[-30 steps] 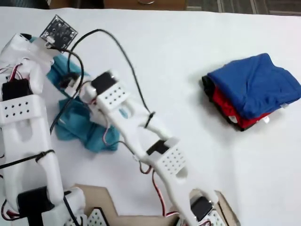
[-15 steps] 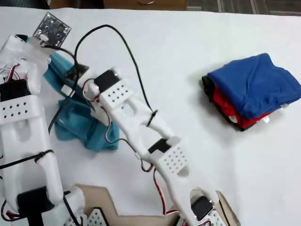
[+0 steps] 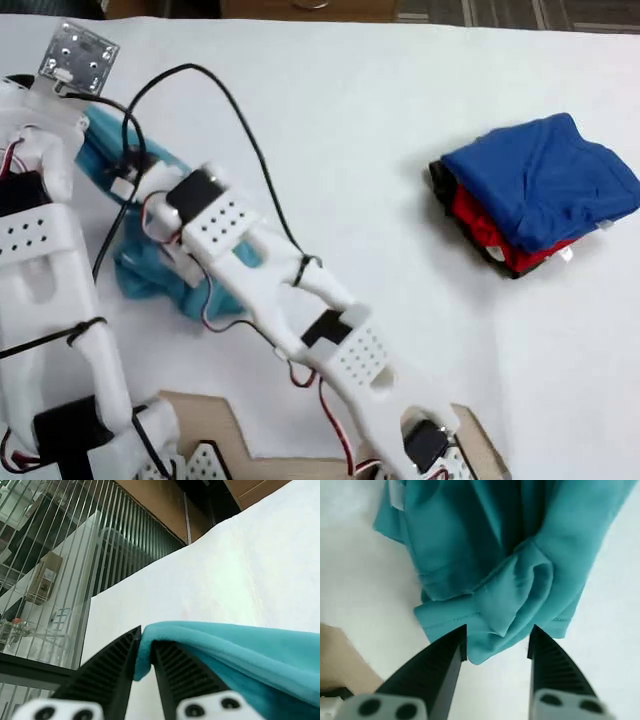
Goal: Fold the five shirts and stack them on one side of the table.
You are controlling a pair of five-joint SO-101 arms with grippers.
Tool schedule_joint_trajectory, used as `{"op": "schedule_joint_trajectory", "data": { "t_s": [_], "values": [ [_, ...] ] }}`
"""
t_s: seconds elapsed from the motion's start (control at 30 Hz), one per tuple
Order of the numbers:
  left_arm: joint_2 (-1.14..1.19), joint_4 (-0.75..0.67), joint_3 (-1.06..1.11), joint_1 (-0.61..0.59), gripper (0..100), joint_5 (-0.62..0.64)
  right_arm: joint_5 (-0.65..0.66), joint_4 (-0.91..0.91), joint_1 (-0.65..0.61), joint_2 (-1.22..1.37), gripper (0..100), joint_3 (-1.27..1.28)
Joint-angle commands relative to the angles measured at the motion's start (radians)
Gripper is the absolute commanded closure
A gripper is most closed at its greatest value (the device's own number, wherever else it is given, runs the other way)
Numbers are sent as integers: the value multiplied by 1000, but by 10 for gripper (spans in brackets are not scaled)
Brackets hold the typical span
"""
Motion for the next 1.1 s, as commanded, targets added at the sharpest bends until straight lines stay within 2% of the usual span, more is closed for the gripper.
{"op": "schedule_joint_trajectory", "data": {
  "t_s": [0.0,0.37,0.6,1.07],
  "values": [
    [-5,-21,-5,-12,980,3,-8,1,-10,-85,801,-44],
    [-6,-21,-12,-11,980,3,-8,-4,-48,-4,801,-46],
    [-11,-17,-15,-12,980,3,-2,-93,-38,82,801,-48],
    [-12,-15,-15,-6,980,3,58,-151,99,94,801,-38]
  ]
}}
